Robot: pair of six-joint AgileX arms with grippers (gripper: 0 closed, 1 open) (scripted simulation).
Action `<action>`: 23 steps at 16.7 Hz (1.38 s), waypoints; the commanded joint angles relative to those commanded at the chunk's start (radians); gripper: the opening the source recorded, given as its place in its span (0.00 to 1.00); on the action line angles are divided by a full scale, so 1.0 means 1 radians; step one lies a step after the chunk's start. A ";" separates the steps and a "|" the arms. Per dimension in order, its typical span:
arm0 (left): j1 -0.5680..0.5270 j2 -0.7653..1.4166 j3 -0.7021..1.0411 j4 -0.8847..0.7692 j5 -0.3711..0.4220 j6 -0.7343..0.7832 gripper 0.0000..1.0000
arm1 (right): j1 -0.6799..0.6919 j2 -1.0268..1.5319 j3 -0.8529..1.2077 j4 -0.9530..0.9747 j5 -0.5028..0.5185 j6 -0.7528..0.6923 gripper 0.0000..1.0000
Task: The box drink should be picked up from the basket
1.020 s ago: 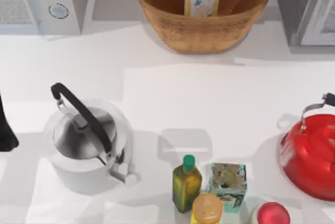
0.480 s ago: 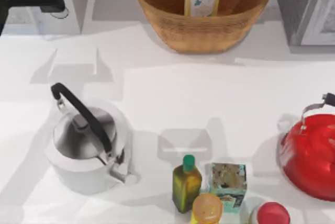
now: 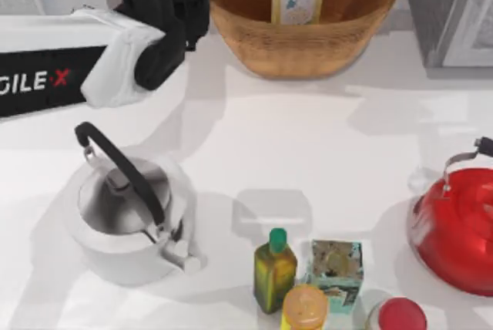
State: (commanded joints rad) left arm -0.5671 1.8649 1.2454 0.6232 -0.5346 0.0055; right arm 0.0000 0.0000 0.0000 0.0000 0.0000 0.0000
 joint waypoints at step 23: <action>-0.147 0.674 0.554 0.116 -0.134 -0.004 1.00 | 0.000 0.000 0.000 0.000 0.000 0.000 1.00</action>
State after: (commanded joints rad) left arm -0.7141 2.5390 1.7990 0.7390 -0.6691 0.0015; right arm 0.0000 0.0000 0.0000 0.0000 0.0000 0.0000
